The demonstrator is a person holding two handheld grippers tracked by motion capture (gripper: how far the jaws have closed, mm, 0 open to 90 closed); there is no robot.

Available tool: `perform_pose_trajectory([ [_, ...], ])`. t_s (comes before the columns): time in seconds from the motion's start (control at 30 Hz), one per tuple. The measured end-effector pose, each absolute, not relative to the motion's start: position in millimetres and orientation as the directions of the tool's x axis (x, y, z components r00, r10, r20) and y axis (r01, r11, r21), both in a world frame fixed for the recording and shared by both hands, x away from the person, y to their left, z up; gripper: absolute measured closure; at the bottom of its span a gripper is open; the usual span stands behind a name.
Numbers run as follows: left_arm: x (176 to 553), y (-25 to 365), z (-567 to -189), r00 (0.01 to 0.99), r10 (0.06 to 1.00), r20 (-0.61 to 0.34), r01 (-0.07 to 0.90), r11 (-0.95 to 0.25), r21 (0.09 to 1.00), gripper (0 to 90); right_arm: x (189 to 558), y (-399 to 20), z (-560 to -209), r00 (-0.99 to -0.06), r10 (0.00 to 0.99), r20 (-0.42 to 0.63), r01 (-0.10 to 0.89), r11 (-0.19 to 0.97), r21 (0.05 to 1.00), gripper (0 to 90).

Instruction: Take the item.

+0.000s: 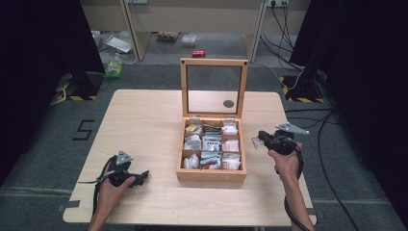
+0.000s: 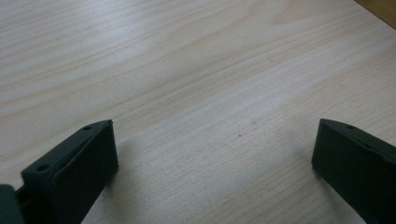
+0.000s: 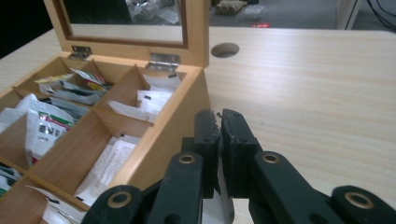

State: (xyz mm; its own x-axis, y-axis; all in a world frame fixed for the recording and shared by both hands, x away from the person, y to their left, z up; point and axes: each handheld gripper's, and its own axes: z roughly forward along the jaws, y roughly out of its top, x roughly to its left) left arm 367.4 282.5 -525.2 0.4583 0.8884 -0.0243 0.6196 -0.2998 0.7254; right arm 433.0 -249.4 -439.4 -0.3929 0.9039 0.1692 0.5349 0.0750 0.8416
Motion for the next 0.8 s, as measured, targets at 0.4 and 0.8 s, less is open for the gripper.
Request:
perform_pose_trajectory([
  [0.4, 367, 283, -525, 0.459, 0.888, -0.024, 0.620, -0.300, 0.725, 0.0, 439, -248, -469, -0.378, 0.906, 0.191, 0.599, 0.083, 0.796, 85.8],
  [0.8, 367, 283, -525, 0.459, 0.888, -0.024, 0.619, -0.301, 0.725, 0.0, 440, -241, -485, -0.378, 0.907, 0.184, 0.634, 0.109, 0.766, 85.5],
])
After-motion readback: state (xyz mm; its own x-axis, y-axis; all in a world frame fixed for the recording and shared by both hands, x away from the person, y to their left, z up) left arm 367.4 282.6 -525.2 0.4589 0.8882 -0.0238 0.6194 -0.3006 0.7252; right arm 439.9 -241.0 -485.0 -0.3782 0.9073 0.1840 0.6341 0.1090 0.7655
